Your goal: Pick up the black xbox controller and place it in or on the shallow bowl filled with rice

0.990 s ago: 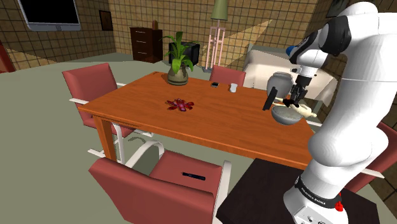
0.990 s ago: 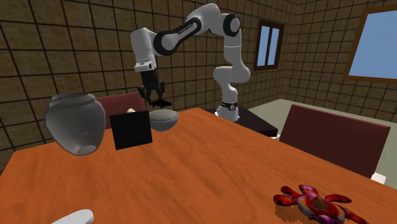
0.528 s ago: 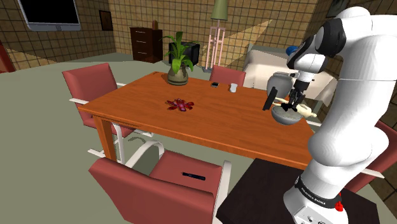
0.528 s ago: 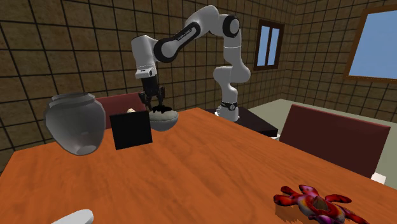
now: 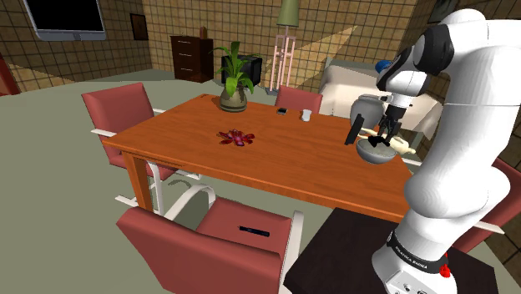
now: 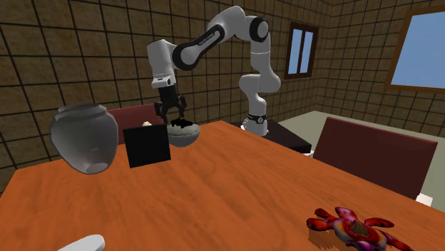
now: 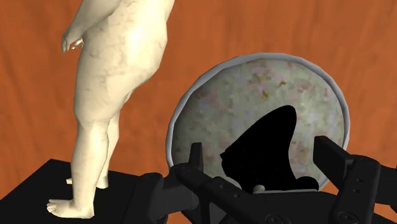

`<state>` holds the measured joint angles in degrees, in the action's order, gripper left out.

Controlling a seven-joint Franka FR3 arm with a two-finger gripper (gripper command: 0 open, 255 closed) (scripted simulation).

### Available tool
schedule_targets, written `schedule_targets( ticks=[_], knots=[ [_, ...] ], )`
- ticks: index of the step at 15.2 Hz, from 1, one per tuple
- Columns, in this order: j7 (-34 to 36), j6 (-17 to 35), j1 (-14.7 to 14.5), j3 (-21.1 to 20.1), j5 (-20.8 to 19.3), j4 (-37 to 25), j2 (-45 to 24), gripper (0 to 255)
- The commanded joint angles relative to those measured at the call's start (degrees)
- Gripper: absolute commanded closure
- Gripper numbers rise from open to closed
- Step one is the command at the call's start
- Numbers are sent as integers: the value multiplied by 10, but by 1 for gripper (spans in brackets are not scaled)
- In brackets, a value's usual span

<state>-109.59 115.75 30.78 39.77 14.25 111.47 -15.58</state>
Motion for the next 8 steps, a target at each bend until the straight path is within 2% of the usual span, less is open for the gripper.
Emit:
schedule_targets(
  ticks=[1,3,7,8],
  knots=[
    [0,0,0,0,0,0,0,0],
    [0,0,0,0,0,1,0,0],
    [14,-66,-1,9,-21,-50,21,0],
    [14,-66,-1,9,-21,-50,21,0]
  ],
)
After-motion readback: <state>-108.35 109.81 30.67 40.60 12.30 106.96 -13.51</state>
